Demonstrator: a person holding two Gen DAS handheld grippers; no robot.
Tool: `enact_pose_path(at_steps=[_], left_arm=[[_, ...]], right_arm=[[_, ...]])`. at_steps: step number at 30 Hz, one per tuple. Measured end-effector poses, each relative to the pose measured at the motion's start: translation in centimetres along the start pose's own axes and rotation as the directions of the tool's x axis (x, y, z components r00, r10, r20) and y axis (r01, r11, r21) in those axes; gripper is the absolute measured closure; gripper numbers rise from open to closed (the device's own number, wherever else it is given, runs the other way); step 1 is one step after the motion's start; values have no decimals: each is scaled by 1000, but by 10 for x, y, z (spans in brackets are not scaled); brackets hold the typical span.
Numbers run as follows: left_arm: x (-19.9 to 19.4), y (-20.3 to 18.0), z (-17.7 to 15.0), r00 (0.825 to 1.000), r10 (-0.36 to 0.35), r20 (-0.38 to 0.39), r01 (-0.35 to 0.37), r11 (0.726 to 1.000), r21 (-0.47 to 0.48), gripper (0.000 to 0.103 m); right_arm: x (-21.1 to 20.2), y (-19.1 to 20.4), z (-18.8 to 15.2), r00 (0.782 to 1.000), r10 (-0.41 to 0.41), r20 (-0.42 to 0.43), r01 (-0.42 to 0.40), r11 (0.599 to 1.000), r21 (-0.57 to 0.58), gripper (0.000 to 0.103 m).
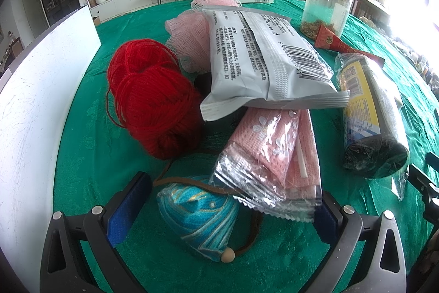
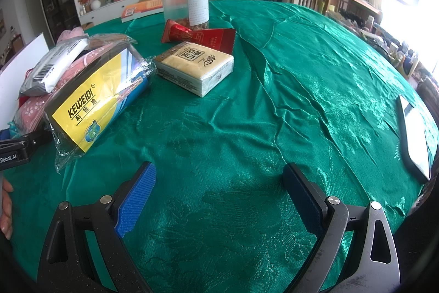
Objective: Organize soft objects
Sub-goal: 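Grasp the gold paper packet with the right tool while the left tool grasps the white barcode bag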
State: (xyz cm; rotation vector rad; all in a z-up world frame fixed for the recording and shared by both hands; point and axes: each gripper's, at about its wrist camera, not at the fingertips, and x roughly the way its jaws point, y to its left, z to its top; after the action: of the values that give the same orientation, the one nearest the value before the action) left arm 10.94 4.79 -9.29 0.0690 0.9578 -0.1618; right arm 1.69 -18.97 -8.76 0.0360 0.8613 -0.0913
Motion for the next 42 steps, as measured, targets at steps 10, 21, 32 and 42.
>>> enact_pose_path(at_steps=[10, 21, 32, 42], left_arm=[[-4, -1, -7, 1000, -17, 15, 17, 1000, 25, 0], [-4, -1, -7, 1000, -17, 15, 17, 1000, 24, 0], [-4, -1, -7, 1000, -18, 15, 17, 1000, 24, 0], [-13, 1, -5, 998, -21, -53, 22, 1000, 14, 0]], right_arm=[[11, -20, 78, 995, 98, -3, -96, 976, -194, 9], [75, 20, 107, 954, 260, -149, -296, 900, -320, 16], [20, -7, 63, 967, 237, -91, -244, 968, -64, 42], [7, -21, 43, 976, 200, -86, -201, 979, -11, 42]])
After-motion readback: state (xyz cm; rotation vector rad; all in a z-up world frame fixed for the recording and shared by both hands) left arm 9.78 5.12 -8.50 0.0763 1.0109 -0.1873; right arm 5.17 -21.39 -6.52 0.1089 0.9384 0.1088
